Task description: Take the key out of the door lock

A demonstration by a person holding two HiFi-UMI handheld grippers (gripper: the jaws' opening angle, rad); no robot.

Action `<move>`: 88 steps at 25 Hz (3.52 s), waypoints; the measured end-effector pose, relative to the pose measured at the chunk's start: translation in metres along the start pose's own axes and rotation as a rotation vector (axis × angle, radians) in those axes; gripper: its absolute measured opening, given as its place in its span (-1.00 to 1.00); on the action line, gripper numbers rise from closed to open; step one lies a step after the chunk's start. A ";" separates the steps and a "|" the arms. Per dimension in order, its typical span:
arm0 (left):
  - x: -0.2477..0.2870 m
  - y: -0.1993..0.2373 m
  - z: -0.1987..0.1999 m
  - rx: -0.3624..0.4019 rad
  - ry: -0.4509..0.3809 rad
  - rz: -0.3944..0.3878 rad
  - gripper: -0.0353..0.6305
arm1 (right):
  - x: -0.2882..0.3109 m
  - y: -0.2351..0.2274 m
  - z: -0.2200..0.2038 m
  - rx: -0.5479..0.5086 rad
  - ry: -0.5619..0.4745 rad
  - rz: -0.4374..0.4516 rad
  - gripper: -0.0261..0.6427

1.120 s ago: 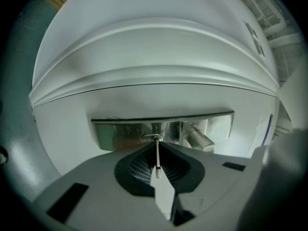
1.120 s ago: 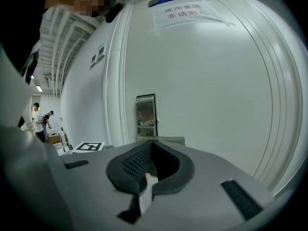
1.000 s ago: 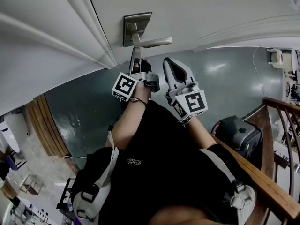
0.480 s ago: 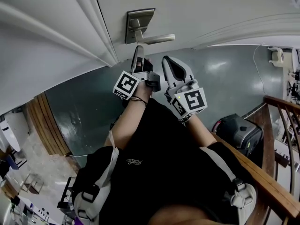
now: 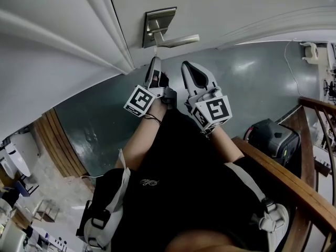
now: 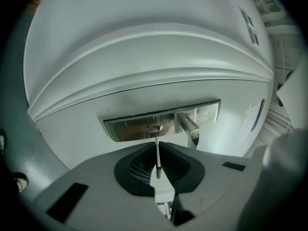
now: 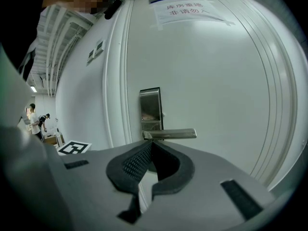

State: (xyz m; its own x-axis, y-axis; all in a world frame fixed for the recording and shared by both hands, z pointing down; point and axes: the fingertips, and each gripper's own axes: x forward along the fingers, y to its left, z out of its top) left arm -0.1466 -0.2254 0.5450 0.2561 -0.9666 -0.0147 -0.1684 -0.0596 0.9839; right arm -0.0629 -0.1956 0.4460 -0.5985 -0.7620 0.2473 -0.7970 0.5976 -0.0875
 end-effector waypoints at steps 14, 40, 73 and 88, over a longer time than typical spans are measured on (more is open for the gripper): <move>-0.046 -0.009 -0.013 0.279 0.221 0.006 -0.79 | -0.027 0.017 -0.036 0.024 0.066 -0.107 -0.90; -0.193 -0.067 -0.075 0.834 0.034 0.179 -0.79 | -0.147 0.032 -0.074 -0.050 -0.011 0.149 -0.90; -0.194 -0.232 -0.079 1.268 -0.179 0.093 -0.79 | -0.198 0.026 0.078 -0.265 -0.364 0.165 -0.90; -0.176 -0.224 -0.094 1.283 -0.099 0.084 -0.79 | -0.198 0.011 0.068 -0.208 -0.372 0.130 -0.90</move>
State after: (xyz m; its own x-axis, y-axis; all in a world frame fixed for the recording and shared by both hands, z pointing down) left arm -0.0647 -0.0182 0.3436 0.1385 -0.9899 -0.0289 -0.9840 -0.1408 0.1095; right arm 0.0411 -0.0554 0.3301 -0.7114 -0.6924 -0.1205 -0.7027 0.7028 0.1109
